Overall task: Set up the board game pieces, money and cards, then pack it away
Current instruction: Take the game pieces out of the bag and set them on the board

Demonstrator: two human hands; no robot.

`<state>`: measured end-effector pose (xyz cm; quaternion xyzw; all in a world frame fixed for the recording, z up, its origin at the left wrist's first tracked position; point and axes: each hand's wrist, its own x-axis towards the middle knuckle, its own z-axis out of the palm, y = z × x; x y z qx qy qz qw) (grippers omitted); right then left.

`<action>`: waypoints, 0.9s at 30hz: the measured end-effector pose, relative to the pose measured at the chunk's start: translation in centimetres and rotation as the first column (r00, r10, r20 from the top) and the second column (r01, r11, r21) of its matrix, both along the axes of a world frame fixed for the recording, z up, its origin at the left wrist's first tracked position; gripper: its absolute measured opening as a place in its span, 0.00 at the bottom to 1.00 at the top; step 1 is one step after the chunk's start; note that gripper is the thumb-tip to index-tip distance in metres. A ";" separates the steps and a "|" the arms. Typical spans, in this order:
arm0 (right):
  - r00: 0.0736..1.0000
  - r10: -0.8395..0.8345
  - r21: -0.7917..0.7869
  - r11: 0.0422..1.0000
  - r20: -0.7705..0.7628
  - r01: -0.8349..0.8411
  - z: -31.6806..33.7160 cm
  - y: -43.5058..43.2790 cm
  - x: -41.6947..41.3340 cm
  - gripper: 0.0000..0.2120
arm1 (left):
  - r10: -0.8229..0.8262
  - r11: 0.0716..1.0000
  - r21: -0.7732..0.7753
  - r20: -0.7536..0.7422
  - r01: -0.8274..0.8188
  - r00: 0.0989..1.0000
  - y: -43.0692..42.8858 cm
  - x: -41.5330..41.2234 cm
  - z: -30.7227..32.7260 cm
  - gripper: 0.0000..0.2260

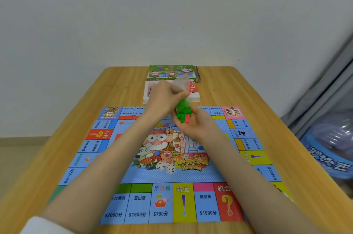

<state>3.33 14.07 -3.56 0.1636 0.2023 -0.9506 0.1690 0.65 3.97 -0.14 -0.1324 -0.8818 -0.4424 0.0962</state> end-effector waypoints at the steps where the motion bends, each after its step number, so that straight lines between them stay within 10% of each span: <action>1: 1.000 -0.003 -0.005 1.000 0.003 0.003 0.0 0.0 0.0 0.14 | 0.008 1.000 -0.007 -0.009 -0.008 1.000 0.0 -0.1 0.0 0.12; 7: 1.000 -0.005 0.008 1.000 -0.008 0.005 0.1 0.0 0.2 0.13 | 0.009 0.995 -0.104 -0.034 -0.012 0.999 0.2 0.1 0.2 0.17; 21: 1.000 -0.017 -0.001 1.000 -0.004 0.017 0.3 -0.1 0.4 0.11 | -0.020 0.982 0.187 0.097 0.002 0.995 0.3 -0.1 0.3 0.07; 27: 1.000 -0.013 -0.030 0.999 0.002 0.013 0.3 0.0 0.4 0.13 | -0.006 1.000 -0.010 -0.007 0.005 1.000 0.4 0.1 0.2 0.11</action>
